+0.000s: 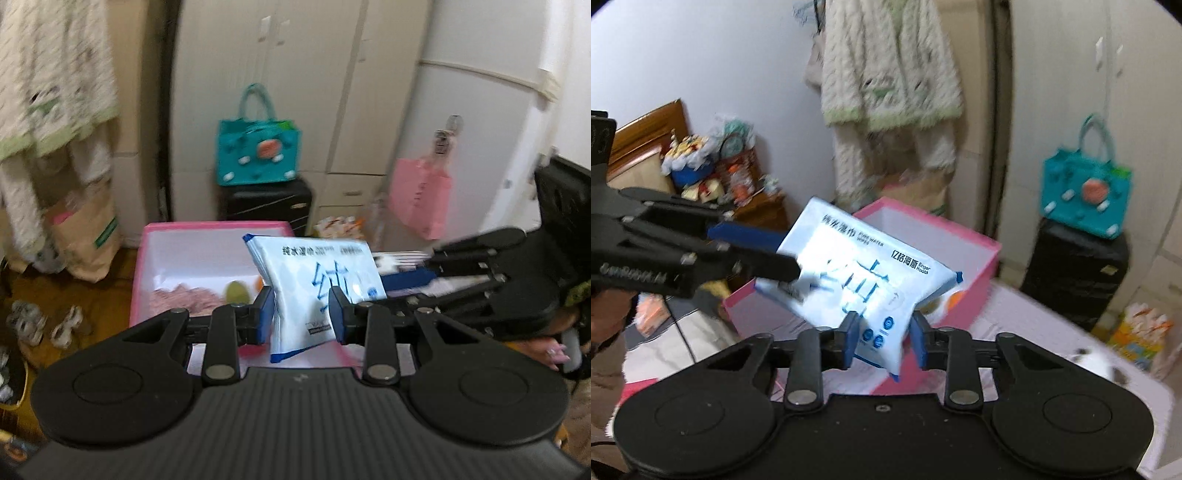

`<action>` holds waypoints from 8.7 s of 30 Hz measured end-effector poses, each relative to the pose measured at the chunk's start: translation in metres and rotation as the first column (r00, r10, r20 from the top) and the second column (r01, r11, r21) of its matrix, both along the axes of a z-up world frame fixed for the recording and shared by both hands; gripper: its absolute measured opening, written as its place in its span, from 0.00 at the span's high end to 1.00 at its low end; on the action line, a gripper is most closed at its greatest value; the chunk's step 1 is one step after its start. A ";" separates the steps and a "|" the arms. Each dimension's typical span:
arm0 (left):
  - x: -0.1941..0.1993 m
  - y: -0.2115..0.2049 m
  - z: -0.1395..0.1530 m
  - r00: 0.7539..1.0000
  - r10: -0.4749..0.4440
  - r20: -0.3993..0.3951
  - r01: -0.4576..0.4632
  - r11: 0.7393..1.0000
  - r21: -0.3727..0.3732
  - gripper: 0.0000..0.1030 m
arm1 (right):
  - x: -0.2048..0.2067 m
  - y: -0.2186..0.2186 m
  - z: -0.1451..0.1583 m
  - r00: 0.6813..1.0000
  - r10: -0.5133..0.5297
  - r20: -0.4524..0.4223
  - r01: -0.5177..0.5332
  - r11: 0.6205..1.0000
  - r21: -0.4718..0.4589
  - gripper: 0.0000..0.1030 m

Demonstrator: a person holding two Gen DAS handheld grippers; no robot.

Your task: Organize soft objects

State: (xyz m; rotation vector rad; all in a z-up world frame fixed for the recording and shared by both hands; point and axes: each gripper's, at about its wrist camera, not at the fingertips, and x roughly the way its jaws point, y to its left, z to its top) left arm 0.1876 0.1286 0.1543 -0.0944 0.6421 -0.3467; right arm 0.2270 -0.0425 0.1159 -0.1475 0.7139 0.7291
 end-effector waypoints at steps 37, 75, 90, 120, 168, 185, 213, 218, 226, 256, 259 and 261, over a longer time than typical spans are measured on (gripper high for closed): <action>0.039 0.019 -0.072 0.979 0.069 -0.190 -0.020 0.968 0.252 0.51 | 0.026 0.059 -0.048 0.973 0.170 -0.157 -0.188 0.976 -0.108 0.69; 0.002 -0.184 -0.085 0.981 -0.189 -0.040 0.193 0.971 0.142 0.51 | -0.056 -0.127 -0.116 0.995 -0.093 0.039 0.094 0.995 -0.019 0.46; 0.052 -0.212 -0.127 0.992 -0.079 -0.096 0.095 0.982 0.166 0.51 | -0.035 -0.107 -0.165 0.989 -0.128 0.079 0.135 0.987 -0.090 0.97; 0.025 -0.200 -0.184 0.968 -0.030 -0.247 0.024 0.999 -0.026 0.50 | -0.074 -0.206 -0.153 0.976 -0.145 -0.160 0.164 0.979 0.118 0.68; 0.005 -0.173 -0.178 0.967 -0.164 -0.193 0.130 0.976 -0.175 0.70 | -0.073 -0.161 -0.154 0.855 -0.481 -0.191 0.514 0.833 0.206 0.66; -0.035 -0.122 -0.120 0.973 -0.226 -0.035 0.219 0.965 -0.142 0.69 | -0.105 -0.121 -0.108 0.901 -0.407 -0.149 0.433 0.865 0.253 0.76; 0.030 0.037 -0.050 0.988 0.023 -0.154 -0.024 1.000 -0.002 0.70 | 0.017 0.044 -0.041 0.996 0.038 -0.081 -0.030 0.995 0.096 0.75; 0.047 0.038 -0.064 0.971 0.022 -0.237 0.000 0.996 0.093 0.70 | 0.035 0.062 -0.060 0.987 0.053 -0.154 -0.042 0.996 0.072 0.75; 0.058 0.033 -0.075 0.948 -0.002 -0.318 0.061 0.983 0.175 0.70 | 0.038 0.071 -0.079 0.957 0.080 -0.278 -0.059 0.995 0.084 0.75; 0.043 0.025 -0.061 0.972 0.042 -0.233 0.021 0.965 0.262 0.60 | 0.034 0.066 -0.076 0.959 0.130 -0.250 -0.112 0.990 0.086 0.75; 0.035 0.017 -0.050 0.979 0.028 -0.203 0.025 0.968 0.251 0.60 | 0.022 0.049 -0.062 0.972 0.113 -0.205 -0.099 0.992 0.075 0.73; 0.028 0.012 -0.042 0.981 0.020 -0.191 0.027 0.970 0.240 0.60 | 0.013 0.038 -0.051 0.980 0.098 -0.173 -0.089 0.994 0.061 0.72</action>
